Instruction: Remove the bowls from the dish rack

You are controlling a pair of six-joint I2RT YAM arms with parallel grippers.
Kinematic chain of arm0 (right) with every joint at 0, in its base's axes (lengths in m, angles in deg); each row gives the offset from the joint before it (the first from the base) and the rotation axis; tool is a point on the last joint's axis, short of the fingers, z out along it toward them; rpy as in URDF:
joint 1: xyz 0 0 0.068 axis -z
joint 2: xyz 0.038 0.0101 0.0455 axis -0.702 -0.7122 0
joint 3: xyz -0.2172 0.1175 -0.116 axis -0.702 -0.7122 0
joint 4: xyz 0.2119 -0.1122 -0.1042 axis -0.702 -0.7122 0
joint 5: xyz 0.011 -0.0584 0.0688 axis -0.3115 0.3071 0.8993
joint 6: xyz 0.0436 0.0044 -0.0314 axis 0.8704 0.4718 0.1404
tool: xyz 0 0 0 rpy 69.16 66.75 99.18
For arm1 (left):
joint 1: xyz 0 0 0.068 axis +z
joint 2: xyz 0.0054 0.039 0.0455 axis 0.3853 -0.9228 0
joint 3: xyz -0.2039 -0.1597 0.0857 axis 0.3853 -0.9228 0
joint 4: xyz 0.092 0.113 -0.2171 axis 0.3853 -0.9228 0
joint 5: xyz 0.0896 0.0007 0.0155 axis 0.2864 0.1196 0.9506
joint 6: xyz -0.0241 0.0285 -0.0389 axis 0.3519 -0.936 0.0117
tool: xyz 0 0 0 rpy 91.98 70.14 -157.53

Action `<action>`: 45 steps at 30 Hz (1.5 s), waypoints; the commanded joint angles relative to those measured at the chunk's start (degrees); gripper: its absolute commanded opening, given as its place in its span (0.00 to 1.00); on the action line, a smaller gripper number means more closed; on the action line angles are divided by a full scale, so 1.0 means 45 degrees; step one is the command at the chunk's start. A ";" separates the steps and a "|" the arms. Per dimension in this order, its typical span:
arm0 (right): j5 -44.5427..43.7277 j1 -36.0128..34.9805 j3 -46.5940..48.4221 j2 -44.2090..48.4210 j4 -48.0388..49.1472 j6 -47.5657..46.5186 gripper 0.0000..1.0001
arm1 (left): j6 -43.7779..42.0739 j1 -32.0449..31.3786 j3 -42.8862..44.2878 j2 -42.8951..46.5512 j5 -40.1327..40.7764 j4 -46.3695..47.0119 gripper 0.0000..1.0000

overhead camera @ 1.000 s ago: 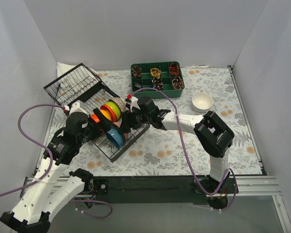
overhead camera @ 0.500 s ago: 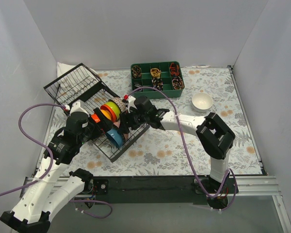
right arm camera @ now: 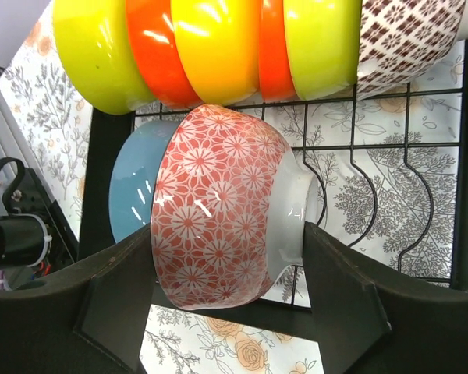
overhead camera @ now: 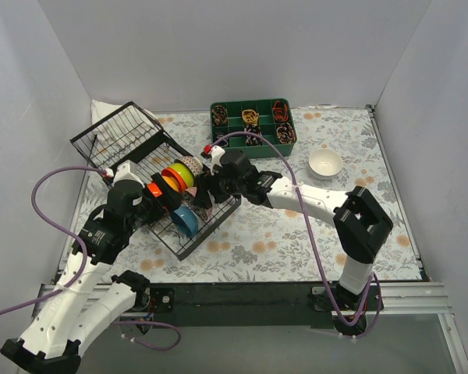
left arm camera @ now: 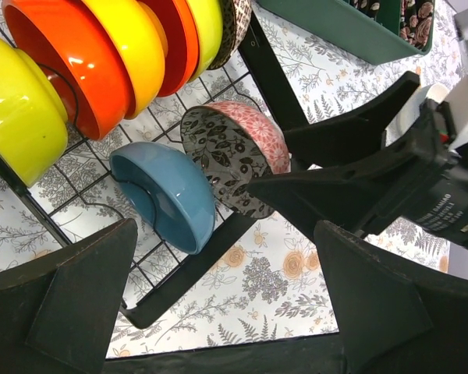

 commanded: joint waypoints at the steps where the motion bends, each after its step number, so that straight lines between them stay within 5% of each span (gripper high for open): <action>1: -0.0351 0.0221 0.0534 0.1141 0.0666 0.0391 0.01 | -0.0228 0.0041 -0.0153 0.0327 -0.0094 0.0469 0.98; 19: 0.1933 0.2174 -0.1536 0.3895 0.2130 0.3926 0.01 | -0.0501 0.0061 -0.1207 -0.0570 -0.2026 0.3222 0.97; 30: 0.3457 0.2468 -0.3078 0.5262 0.4159 0.6035 0.01 | -0.0619 0.0041 -0.1500 -0.2172 -0.3646 0.5449 0.83; 39: 0.4043 0.2469 -0.4153 0.5713 0.5665 0.7110 0.01 | -0.0073 0.0041 -0.2047 -0.2564 -0.4331 0.6465 0.56; 45: 0.4180 0.2469 -0.4837 0.5810 0.6388 0.7580 0.01 | -0.0013 0.0060 -0.2164 -0.2583 -0.4547 0.6661 0.20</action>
